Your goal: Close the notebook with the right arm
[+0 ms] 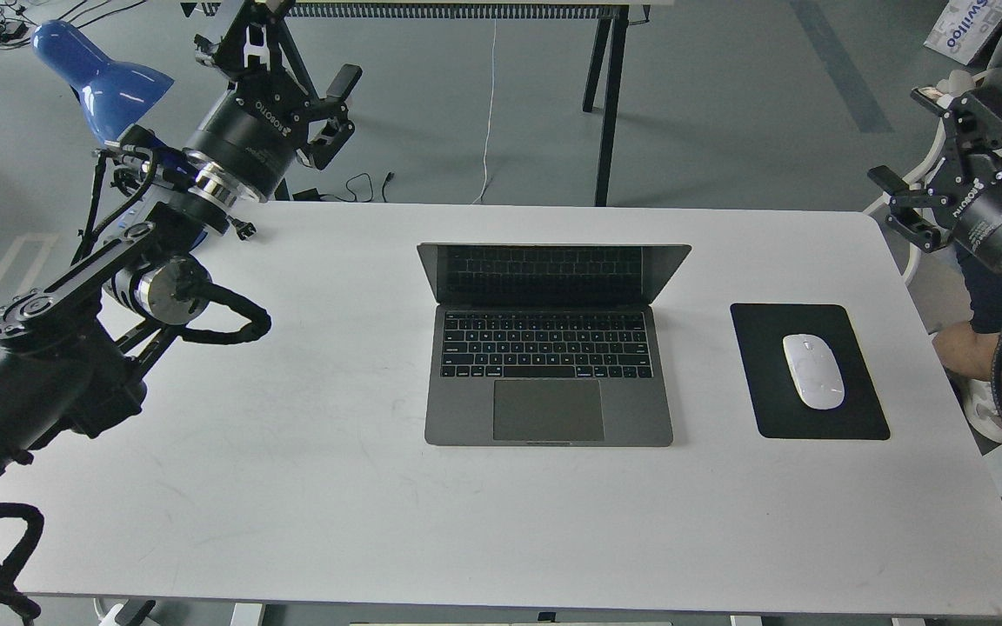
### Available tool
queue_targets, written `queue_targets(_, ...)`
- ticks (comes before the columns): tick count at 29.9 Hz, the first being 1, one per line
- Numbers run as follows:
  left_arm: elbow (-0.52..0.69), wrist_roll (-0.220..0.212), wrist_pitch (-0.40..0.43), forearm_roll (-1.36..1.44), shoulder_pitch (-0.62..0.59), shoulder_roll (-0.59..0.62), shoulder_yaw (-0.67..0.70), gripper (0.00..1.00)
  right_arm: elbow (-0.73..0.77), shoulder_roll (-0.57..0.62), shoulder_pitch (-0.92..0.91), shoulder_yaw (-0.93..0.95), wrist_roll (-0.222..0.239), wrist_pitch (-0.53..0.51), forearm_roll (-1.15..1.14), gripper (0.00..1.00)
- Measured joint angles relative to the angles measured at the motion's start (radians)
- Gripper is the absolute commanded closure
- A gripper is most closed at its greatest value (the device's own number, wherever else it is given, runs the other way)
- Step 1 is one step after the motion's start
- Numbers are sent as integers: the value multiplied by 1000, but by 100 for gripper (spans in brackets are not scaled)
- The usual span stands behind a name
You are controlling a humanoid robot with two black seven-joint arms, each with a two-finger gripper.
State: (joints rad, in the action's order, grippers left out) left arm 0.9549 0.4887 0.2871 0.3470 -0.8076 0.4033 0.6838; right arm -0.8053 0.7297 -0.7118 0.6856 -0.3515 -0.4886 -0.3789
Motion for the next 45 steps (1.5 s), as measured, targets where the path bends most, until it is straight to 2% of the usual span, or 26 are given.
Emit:
queue_targets(7, -4, 0, -25, 2, -1, -8, -2, 0, 0, -1, 0, 0, 0, 0, 0, 0)
queue_targets(45, -15, 0, -9, 0, -1, -6, -1, 0, 4, -16, -29, 0, 5, 0, 0, 0)
